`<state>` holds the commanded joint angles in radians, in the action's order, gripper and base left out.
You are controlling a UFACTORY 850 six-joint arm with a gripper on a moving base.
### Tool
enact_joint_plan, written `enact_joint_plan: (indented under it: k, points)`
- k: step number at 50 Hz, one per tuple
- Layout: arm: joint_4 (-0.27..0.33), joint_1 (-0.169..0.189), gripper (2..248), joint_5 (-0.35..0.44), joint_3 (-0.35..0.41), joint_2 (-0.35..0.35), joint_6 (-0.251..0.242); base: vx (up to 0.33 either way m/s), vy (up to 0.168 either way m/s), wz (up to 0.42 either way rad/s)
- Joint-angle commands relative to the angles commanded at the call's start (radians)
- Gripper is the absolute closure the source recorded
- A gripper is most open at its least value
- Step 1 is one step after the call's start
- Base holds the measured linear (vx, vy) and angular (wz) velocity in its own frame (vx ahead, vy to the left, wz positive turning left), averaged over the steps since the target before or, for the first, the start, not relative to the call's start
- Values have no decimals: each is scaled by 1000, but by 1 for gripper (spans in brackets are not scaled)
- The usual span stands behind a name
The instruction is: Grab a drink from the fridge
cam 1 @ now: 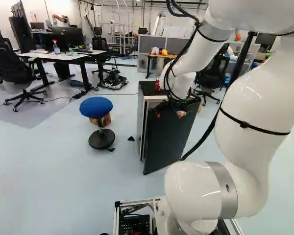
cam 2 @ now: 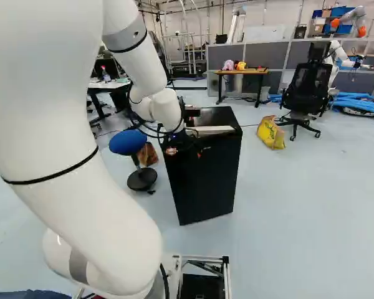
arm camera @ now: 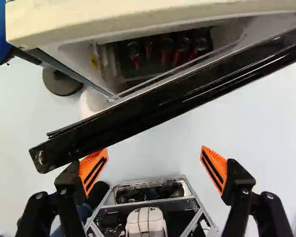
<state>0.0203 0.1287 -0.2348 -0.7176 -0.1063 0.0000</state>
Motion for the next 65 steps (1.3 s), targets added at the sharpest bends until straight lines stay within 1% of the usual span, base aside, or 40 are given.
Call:
enact_joint_plan:
  k: [13,48,55,65]
  points:
    - [2,-13,3,2,-57,-50,0,0,0,0]
    - [2,-25,3,2,-207,-175,0,0,0,0]
    - [2,-26,3,2,-226,-191,0,0,0,0]
    - [2,-26,3,2,-227,-192,0,0,0,0]
